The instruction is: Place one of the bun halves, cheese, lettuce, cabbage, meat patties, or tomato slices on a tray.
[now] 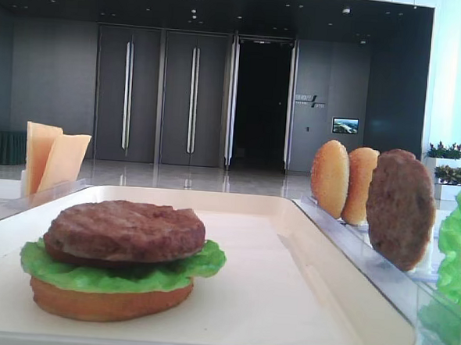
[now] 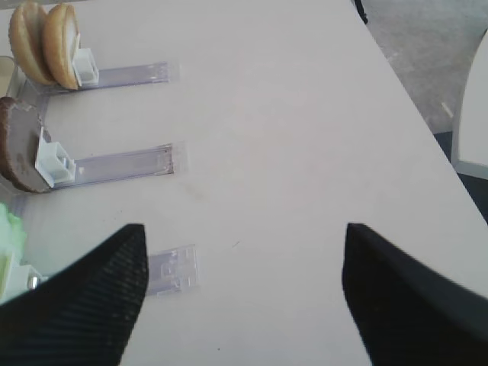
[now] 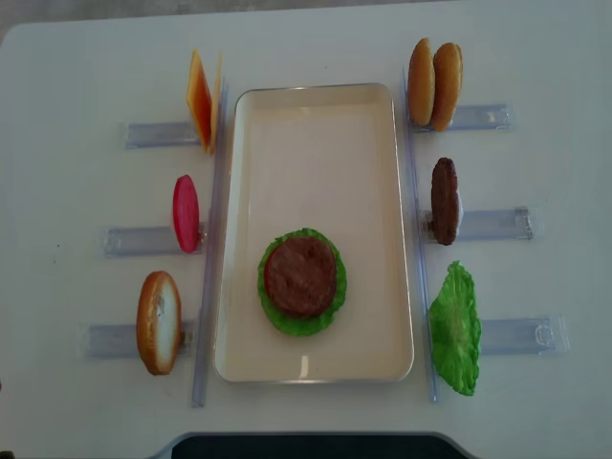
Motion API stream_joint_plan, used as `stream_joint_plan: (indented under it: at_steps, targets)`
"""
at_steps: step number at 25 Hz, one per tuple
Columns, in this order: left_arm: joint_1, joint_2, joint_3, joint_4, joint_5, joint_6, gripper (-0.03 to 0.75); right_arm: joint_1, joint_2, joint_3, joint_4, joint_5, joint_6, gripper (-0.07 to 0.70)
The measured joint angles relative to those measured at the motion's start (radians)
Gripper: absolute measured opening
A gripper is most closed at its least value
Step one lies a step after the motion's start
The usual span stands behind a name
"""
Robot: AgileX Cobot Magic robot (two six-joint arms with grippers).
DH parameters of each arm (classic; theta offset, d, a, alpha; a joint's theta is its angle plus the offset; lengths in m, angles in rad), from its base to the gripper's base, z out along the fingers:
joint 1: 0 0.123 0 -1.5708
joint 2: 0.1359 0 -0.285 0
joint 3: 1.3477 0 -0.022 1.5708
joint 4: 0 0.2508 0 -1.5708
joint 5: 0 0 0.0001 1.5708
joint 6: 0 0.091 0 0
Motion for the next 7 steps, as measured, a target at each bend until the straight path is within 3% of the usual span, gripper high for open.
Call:
stream_joint_plan:
  at_steps: [7]
  targets:
    - [0.000,0.000,0.000,0.000,0.000,0.000,-0.003,0.000,0.000,0.000,0.000,0.000,0.000,0.535]
